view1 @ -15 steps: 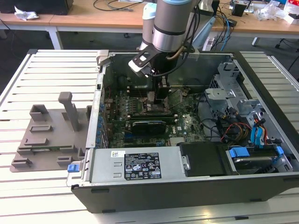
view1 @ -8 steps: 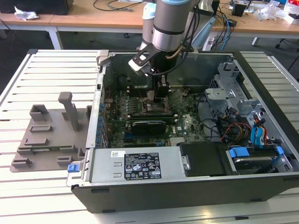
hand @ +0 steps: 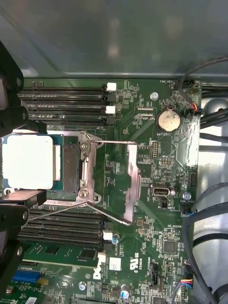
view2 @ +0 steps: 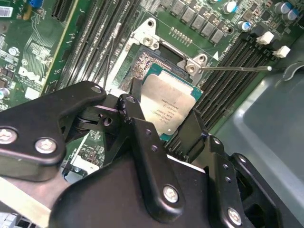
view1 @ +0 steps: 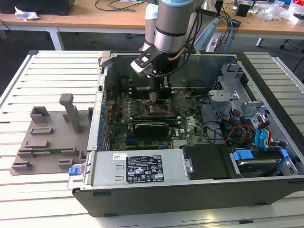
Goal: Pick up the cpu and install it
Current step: 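Place the cpu into insertion slot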
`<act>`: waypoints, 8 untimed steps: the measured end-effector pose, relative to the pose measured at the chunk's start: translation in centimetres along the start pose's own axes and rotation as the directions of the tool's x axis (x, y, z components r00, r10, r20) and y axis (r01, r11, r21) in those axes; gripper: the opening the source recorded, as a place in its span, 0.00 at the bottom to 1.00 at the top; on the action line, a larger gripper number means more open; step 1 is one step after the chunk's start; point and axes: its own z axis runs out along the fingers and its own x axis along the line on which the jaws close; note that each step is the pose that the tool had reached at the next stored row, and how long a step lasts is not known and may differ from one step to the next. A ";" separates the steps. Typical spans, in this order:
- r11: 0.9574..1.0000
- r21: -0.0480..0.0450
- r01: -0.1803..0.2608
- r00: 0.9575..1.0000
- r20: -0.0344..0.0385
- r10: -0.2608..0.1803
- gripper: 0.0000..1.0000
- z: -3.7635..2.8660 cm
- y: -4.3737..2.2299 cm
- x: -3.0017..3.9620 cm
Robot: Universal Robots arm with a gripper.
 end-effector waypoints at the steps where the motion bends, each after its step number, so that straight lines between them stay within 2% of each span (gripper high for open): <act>1: 1.000 0.000 -0.002 1.000 0.004 0.002 0.55 0.11 0.01 -0.19; 3: 1.000 0.001 -0.008 1.000 0.028 0.008 0.55 0.37 0.02 -0.25; 8: 1.000 0.001 -0.008 1.000 0.028 0.008 0.55 1.01 0.06 -0.23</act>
